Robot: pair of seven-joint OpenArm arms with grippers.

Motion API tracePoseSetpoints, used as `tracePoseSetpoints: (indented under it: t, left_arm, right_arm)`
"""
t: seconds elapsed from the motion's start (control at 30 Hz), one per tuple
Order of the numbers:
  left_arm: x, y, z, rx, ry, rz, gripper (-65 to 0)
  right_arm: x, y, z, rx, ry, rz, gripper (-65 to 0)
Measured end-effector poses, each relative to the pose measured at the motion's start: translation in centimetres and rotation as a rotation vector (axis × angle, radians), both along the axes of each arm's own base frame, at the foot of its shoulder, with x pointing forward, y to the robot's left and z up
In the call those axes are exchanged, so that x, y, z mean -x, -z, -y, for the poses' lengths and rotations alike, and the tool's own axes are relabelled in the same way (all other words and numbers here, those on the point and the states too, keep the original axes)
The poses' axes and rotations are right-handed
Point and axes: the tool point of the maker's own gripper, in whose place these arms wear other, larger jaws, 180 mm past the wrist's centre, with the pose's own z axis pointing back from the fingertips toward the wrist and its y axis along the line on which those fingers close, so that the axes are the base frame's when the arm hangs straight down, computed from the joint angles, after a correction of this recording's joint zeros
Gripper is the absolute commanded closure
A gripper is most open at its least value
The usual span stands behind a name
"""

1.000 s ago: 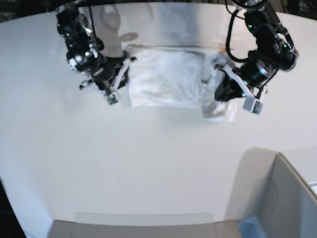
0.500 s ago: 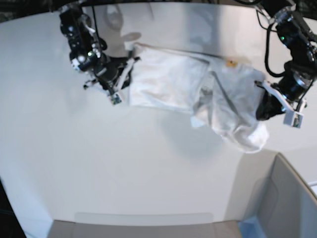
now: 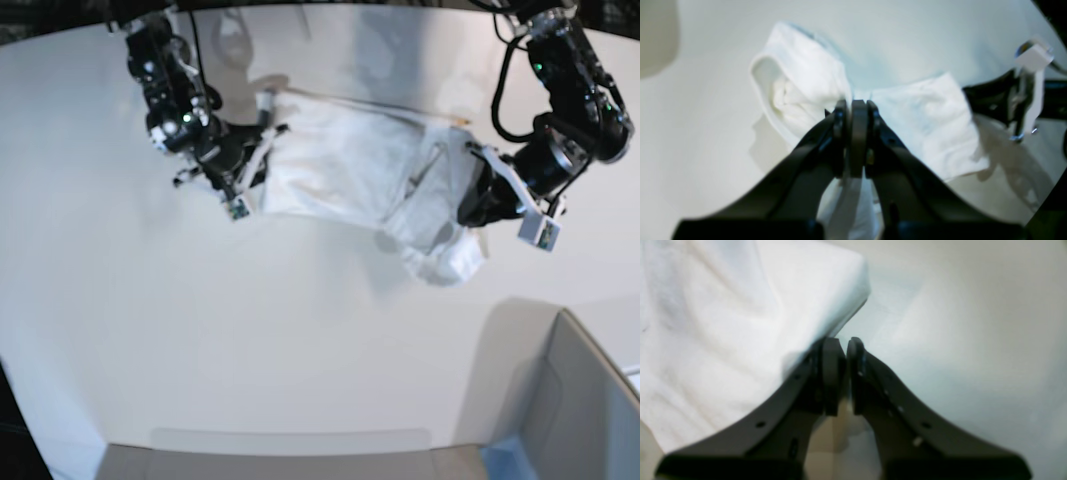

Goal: Layout the t-shirt on the table in an organized manner, then fold the t-shirt properly
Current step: 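Fold both strip ends inward toward each other over the middle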

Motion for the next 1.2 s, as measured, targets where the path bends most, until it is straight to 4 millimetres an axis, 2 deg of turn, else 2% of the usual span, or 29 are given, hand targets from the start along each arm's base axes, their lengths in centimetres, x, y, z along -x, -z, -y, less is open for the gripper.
tracePoseSetpoints:
  t: [0.13, 0.43, 0.6, 0.8, 0.9, 1.1, 1.2]
  left_arm:
    - [0.0, 0.1, 0.8, 0.008, 0.021, -0.004, 0.0]
    - [0.7, 0.3, 8.4, 0.158, 0.153, -0.018, 0.0]
    - [0.7, 0.0, 10.1, 0.22, 0.155, -0.016, 0.0]
    - [1.8, 0.9, 13.3, 0.177, 0.262, -0.05, 0.0]
    - [2.3, 2.0, 14.4, 0.111, 0.3, -0.075, 0.0]
    - [3.0, 5.5, 14.2, -0.066, 0.301, -0.159, 0.0]
    - [3.4, 5.6, 15.2, -0.075, 0.336, -0.156, -9.4]
  right_arm:
    - [0.1, 0.0, 0.0, -0.001, 0.0, -0.001, -6.5]
    - [0.1, 0.0, -0.4, -0.008, 0.003, -0.003, -6.5]
    - [-0.3, 0.4, -0.9, -0.024, 0.013, -0.007, -6.5]
    - [-0.5, 0.3, -1.2, -0.038, 0.014, -0.001, -6.5]
    - [-0.5, 0.2, -1.2, -0.038, 0.014, -0.001, -6.5]
    - [-0.3, 0.3, -1.3, -0.04, 0.014, -0.002, -6.5]
    - [-0.4, 0.2, -1.3, -0.04, 0.014, -0.001, -6.5]
